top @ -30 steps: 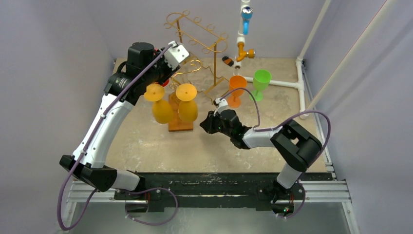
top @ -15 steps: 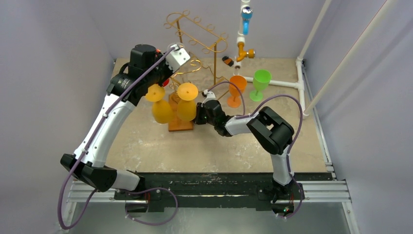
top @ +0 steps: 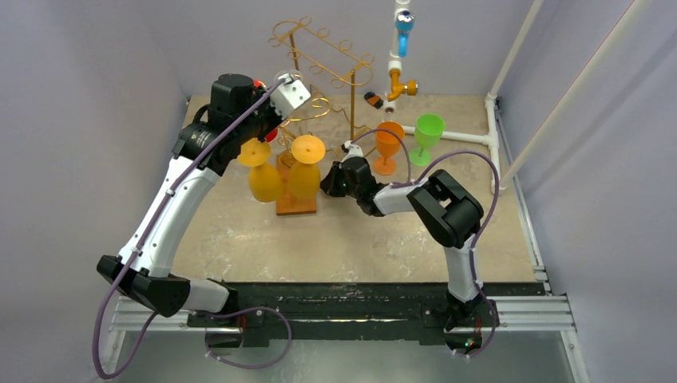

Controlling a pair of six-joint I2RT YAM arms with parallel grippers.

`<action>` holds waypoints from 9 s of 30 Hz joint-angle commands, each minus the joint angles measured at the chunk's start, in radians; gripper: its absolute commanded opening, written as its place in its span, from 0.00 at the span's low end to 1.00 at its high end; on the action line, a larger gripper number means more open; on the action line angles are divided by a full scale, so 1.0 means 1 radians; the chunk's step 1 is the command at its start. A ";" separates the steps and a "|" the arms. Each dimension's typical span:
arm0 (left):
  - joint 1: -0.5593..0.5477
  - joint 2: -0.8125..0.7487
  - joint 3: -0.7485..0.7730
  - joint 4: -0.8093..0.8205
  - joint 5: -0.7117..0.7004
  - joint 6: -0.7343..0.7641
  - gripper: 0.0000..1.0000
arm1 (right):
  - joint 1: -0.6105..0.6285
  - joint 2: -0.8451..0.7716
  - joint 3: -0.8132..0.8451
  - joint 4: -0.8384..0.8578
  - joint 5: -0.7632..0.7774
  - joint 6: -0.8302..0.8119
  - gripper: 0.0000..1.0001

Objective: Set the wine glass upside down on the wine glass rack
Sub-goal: Adjust the wine rack at the center of the board.

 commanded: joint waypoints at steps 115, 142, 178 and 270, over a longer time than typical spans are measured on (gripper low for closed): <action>0.189 -0.004 0.012 -0.114 0.033 0.003 0.03 | 0.219 0.347 0.353 0.097 -0.036 0.312 0.22; 0.189 -0.155 0.130 -0.258 0.347 -0.026 0.17 | 0.219 0.469 0.556 0.049 -0.035 0.372 0.23; 0.186 -0.307 -0.494 -0.403 0.352 0.438 0.17 | 0.177 0.104 0.176 0.029 0.039 0.176 0.16; 0.240 0.388 -0.970 0.758 -0.458 0.820 0.47 | 0.025 -0.485 -0.140 -0.145 0.192 -0.086 0.36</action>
